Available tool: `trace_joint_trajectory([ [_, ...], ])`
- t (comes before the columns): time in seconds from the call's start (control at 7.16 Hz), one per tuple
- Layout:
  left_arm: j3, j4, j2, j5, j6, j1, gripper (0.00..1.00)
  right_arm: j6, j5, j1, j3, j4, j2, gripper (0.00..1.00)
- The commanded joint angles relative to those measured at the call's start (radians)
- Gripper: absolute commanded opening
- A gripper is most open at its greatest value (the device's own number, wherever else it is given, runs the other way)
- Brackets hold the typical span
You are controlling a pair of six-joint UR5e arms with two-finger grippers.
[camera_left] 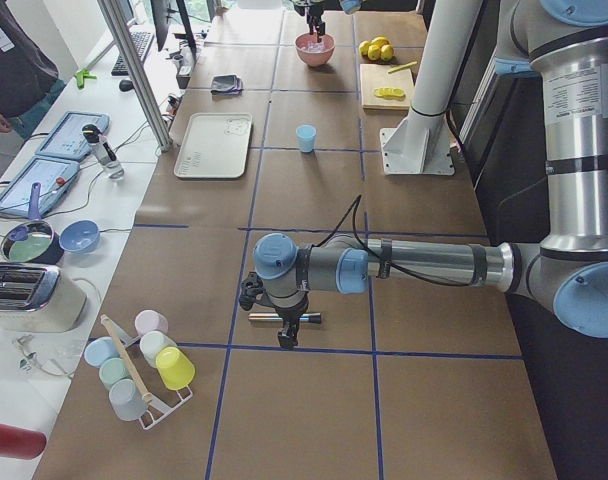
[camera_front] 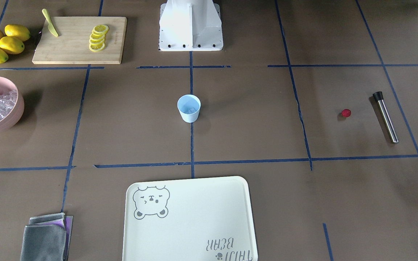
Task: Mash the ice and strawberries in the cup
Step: 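Grasp a third ice cube with the right gripper and lift it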
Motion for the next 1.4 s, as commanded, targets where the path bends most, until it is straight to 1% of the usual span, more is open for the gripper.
trace_joint_trajectory([
  [0.0, 0.001, -0.001, -0.001, 0.000, 0.000, 0.007, 1.00, 0.001, 0.037, -0.010, -0.003, -0.004, -0.004, 0.79],
  [0.42, 0.001, -0.001, 0.000, 0.001, 0.000, 0.018, 1.00, 0.001, 0.035, -0.033, -0.004, -0.005, -0.018, 0.74],
  [0.56, 0.001, -0.001, 0.000, 0.000, 0.000, 0.018, 1.00, -0.001, 0.031, -0.037, -0.004, -0.005, -0.022, 0.69],
  [0.7, 0.001, -0.002, -0.001, 0.001, 0.000, 0.018, 1.00, -0.002, 0.028, -0.037, -0.004, -0.005, -0.024, 0.48],
  [0.84, 0.001, -0.002, -0.003, 0.001, 0.000, 0.018, 1.00, -0.010, 0.023, -0.037, -0.003, -0.005, -0.024, 0.21],
  [0.98, 0.001, -0.002, -0.003, 0.001, 0.000, 0.018, 1.00, -0.015, 0.020, -0.037, -0.001, -0.005, -0.024, 0.03],
  [1.26, 0.001, -0.002, -0.005, 0.001, 0.000, 0.018, 1.00, -0.018, 0.022, -0.036, 0.022, -0.005, -0.021, 0.03],
])
